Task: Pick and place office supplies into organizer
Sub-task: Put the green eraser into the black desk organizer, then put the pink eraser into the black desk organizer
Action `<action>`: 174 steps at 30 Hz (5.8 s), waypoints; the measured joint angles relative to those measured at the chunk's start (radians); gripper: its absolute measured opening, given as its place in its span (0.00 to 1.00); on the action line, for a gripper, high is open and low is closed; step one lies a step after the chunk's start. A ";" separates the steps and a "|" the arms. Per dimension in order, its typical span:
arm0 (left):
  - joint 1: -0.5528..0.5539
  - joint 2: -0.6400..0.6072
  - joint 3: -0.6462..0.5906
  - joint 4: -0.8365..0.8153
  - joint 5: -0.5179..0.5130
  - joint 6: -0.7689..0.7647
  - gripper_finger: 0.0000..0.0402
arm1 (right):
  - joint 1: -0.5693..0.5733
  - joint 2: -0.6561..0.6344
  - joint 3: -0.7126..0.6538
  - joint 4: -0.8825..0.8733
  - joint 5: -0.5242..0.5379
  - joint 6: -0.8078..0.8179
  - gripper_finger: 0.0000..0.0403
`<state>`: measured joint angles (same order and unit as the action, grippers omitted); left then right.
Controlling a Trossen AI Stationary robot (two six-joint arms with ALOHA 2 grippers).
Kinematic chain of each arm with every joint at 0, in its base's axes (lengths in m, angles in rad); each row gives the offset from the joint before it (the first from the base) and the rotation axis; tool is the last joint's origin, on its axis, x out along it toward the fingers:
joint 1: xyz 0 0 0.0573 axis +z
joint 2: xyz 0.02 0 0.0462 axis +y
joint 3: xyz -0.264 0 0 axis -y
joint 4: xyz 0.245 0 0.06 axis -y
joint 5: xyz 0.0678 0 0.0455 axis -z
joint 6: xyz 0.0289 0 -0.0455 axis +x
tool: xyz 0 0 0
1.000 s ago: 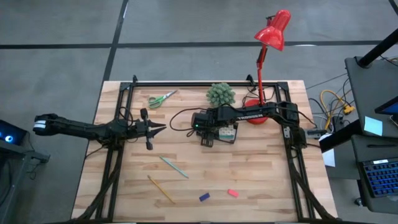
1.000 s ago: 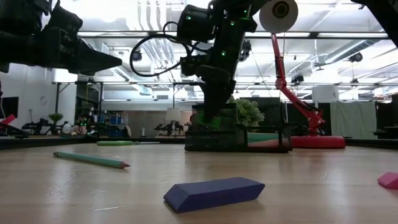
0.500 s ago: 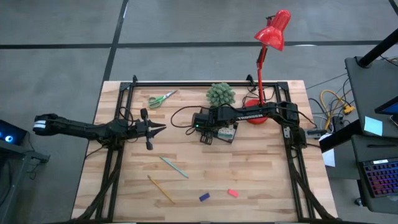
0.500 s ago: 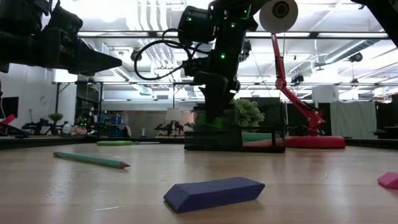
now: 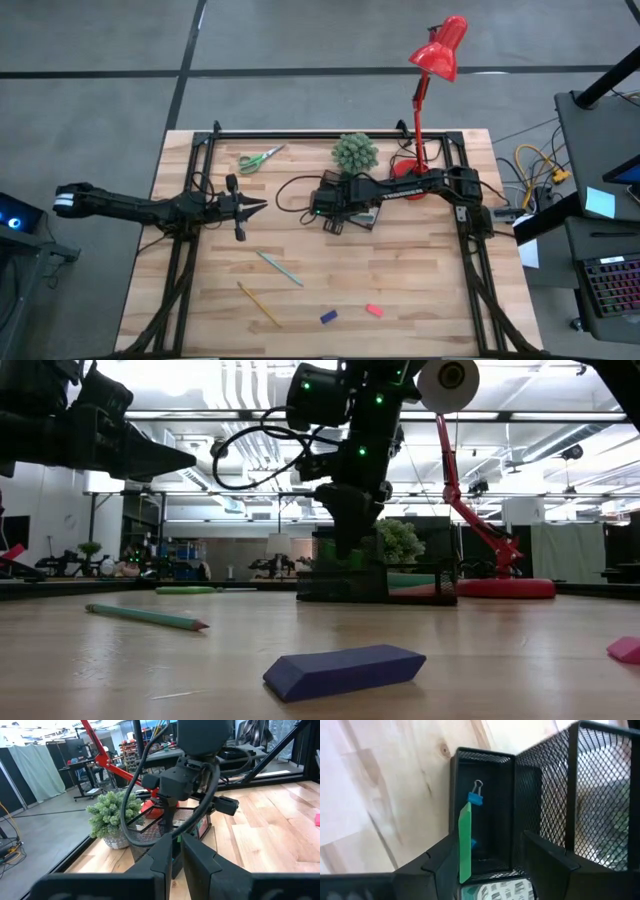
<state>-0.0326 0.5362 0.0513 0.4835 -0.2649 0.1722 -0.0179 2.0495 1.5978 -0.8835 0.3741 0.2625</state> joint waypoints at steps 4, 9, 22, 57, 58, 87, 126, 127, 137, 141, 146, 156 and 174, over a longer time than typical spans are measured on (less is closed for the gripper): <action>0.000 0.000 0.000 0.000 0.000 0.000 0.07 | 0.000 0.000 -0.023 0.002 0.071 0.026 0.49; 0.000 0.000 0.000 0.001 0.000 0.000 0.07 | 0.000 0.000 -0.032 0.010 0.075 0.029 0.49; 0.000 0.000 0.000 0.000 0.000 0.000 0.07 | 0.028 -0.005 0.040 -0.002 -0.008 0.056 0.49; 0.000 0.000 -0.002 -0.022 0.000 -0.002 0.07 | 0.550 -0.005 0.078 -0.188 -0.376 0.414 0.49; 0.000 0.000 -0.003 -0.021 0.000 -0.002 0.07 | 0.558 -0.005 0.072 -0.175 -0.376 0.424 0.49; -0.001 0.000 -0.015 -0.074 0.023 -0.008 0.07 | 0.649 -0.002 -0.198 0.128 -0.381 0.709 0.49; 0.000 0.000 -0.014 -0.074 0.023 -0.008 0.07 | 0.646 -0.003 -0.207 0.101 -0.337 0.496 0.09; 0.000 0.000 -0.014 -0.074 0.023 -0.008 0.07 | 0.646 -0.003 -0.204 0.098 -0.337 0.495 0.09; -0.001 0.000 -0.013 -0.073 0.023 -0.007 0.07 | 0.625 -0.004 -0.182 0.102 -0.324 0.420 0.08; -0.001 0.000 -0.013 -0.073 0.023 -0.007 0.07 | 0.595 -0.007 -0.181 0.101 -0.320 0.415 0.08; -0.001 0.000 -0.013 -0.073 0.023 -0.007 0.07 | 0.550 -0.009 -0.181 0.098 -0.317 0.401 0.08; 0.000 0.000 -0.013 -0.073 0.023 -0.007 0.07 | 0.449 -0.011 -0.140 0.078 -0.315 0.295 0.08; 0.000 0.000 -0.013 -0.074 0.025 -0.007 0.07 | 0.277 -0.013 -0.006 0.051 0.097 -0.031 0.08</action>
<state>-0.0330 0.5362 0.0383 0.4099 -0.2398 0.1650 0.2593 2.0369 1.5914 -0.8325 0.4712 0.2317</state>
